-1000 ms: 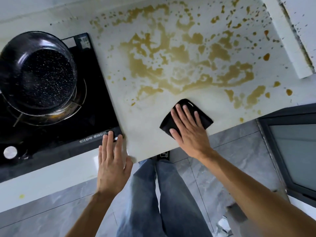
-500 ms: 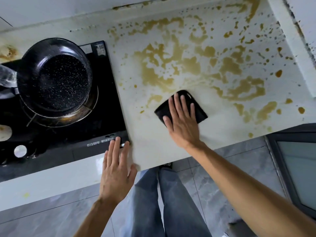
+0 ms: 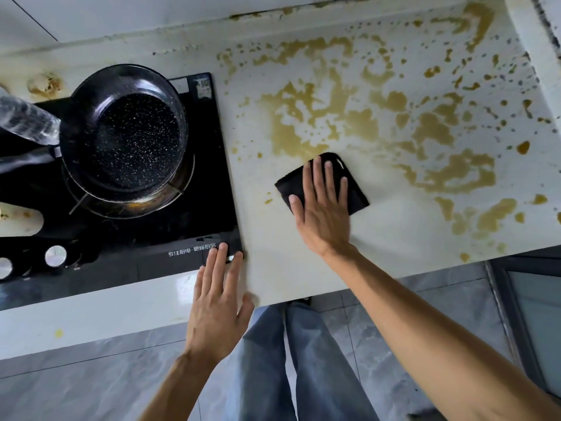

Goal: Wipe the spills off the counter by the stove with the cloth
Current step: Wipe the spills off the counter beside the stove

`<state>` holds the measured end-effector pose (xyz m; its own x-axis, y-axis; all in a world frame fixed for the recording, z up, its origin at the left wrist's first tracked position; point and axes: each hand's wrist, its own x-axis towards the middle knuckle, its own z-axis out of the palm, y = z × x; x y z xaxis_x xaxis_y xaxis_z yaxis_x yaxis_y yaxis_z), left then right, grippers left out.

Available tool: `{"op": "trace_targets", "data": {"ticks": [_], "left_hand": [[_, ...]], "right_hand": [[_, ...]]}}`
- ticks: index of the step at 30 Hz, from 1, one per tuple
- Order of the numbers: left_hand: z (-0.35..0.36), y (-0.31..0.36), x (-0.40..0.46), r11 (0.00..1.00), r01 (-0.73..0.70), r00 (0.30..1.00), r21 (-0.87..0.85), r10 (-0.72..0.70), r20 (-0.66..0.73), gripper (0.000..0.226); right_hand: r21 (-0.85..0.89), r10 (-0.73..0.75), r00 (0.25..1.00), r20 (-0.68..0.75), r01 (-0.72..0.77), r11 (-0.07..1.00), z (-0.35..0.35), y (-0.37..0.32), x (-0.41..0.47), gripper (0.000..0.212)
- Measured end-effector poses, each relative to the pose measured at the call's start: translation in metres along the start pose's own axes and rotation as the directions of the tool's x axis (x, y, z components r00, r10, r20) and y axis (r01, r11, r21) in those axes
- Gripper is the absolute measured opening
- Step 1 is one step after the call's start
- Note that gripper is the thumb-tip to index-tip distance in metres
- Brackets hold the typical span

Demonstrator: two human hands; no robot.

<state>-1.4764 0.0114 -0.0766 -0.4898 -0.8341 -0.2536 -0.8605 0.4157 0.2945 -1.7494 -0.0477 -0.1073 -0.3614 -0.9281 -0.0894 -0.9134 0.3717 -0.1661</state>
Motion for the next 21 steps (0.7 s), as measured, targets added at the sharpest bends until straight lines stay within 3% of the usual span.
{"op": "trace_targets", "data": {"ticks": [4,7,13,21], "left_hand": [[0.000,0.000,0.000,1.000,0.006,1.000,-0.010,-0.006,0.000,0.077],[0.000,0.003,0.000,1.000,0.009,1.000,-0.020,-0.009,-0.014,0.077],[-0.005,0.003,0.001,1.000,0.017,1.000,-0.024,-0.017,-0.004,0.076],[0.003,-0.004,0.003,0.999,-0.012,0.999,-0.035,0.011,-0.039,0.078]], "right_hand": [[0.020,-0.185,0.983,0.005,0.185,0.982,0.011,0.009,-0.059,0.071],[-0.022,-0.239,0.970,0.030,0.240,0.971,0.013,0.014,-0.079,0.069],[0.006,-0.273,0.958,0.085,0.273,0.962,-0.002,-0.002,-0.011,0.064],[-0.097,-0.316,0.949,-0.013,0.313,0.945,-0.006,0.021,0.021,0.058]]}}
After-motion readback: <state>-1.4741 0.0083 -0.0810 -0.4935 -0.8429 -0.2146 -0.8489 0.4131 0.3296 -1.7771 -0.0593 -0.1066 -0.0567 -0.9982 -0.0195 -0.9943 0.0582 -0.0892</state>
